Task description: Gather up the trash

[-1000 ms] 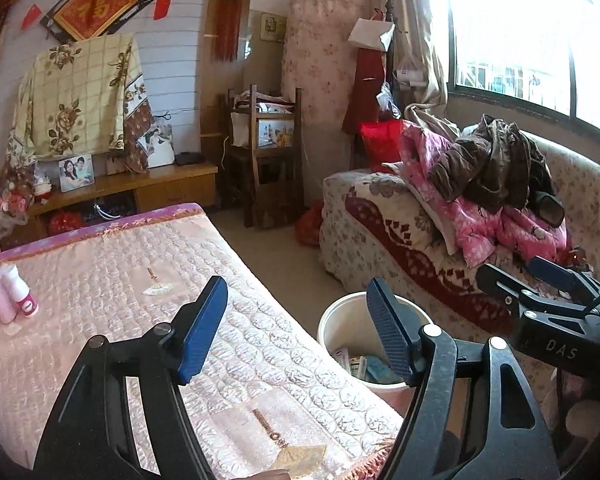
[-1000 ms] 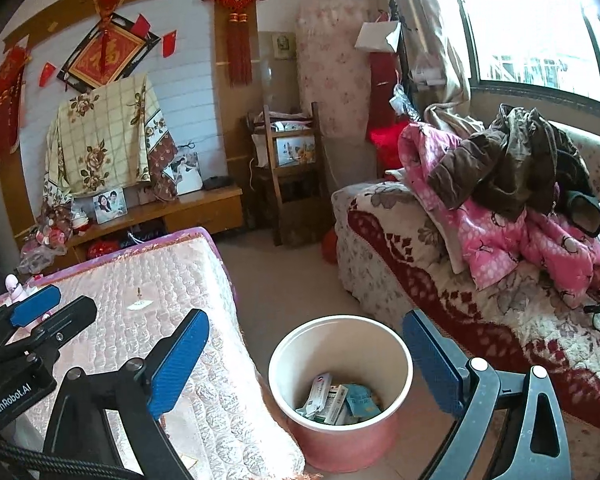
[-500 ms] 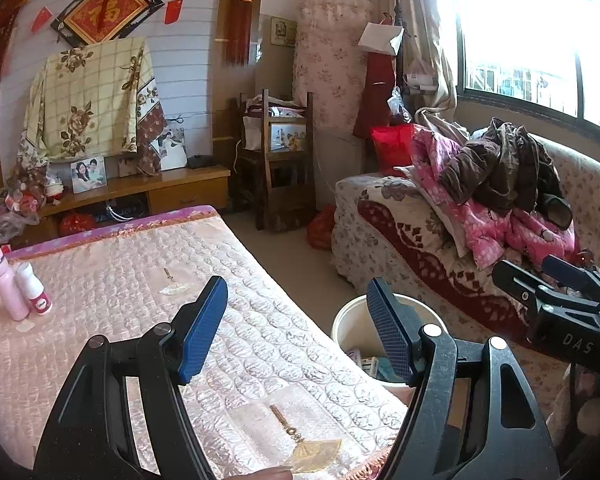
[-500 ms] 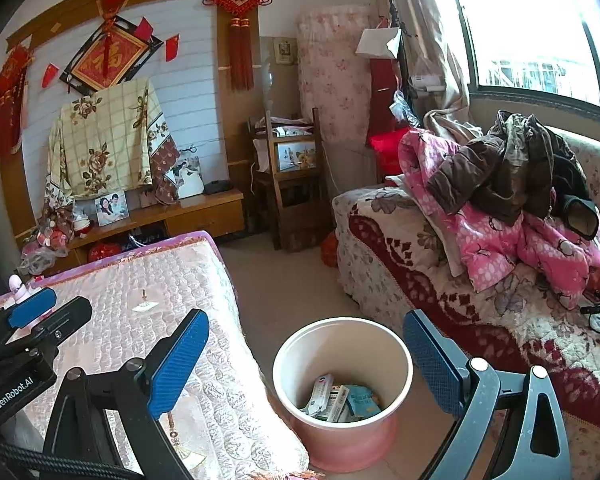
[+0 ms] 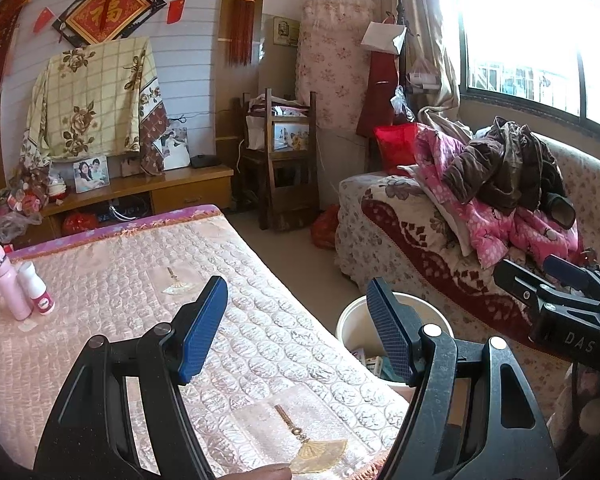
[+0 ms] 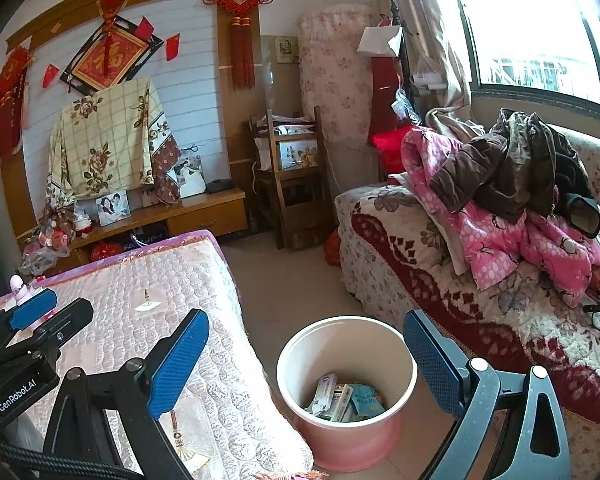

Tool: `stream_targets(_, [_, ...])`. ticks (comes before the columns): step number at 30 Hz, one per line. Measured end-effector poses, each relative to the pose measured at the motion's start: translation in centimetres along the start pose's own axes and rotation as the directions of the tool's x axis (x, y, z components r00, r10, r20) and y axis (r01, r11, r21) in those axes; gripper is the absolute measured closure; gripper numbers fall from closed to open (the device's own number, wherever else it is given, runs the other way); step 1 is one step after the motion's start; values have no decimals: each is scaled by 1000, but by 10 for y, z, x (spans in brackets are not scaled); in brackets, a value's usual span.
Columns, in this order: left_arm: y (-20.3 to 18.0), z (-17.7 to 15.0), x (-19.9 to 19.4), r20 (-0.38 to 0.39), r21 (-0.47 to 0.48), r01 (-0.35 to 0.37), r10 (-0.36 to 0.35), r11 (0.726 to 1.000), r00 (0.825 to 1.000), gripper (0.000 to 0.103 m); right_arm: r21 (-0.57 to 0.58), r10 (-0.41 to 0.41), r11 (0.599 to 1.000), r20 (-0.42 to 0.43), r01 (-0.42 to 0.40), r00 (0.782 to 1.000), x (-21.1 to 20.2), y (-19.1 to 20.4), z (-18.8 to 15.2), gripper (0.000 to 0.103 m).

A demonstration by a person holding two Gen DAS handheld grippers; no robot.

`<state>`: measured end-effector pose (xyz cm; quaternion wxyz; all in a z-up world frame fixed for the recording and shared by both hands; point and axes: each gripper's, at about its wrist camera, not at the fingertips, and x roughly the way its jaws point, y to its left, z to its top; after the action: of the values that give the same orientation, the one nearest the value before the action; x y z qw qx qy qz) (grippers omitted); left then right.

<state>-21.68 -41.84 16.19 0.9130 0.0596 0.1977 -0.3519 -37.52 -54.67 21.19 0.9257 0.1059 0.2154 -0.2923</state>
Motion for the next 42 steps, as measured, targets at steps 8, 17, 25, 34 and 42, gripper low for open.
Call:
stream_targets(8, [0,-1,2,-5,-4,-3,3,1000,1000,32,-2,-4,1000,-2,4,1000,4,-2,1,6])
stream_targets(17, [1,-3,3,-10,-4,-1,1,1000,1000,32,2,-3,1000,-7,3,1000,7,-6,0,6])
stream_targets(25, [2,-5,4,-13,-2,0,0,1000,1000,32,7,-8,1000,-9,8,1000,8,-9,-1,6])
stream_targets(34, [3,-7,4,-15,-2,2,-2,1000,1000,32,7,-11,1000,-15,11,1000,9,-9,-2,6])
stream_targets(42, [5,-14,7,-21,-3,7,-7,1000,1000,32,7,-10,1000,-20,10,1000,12,-9,-4,6])
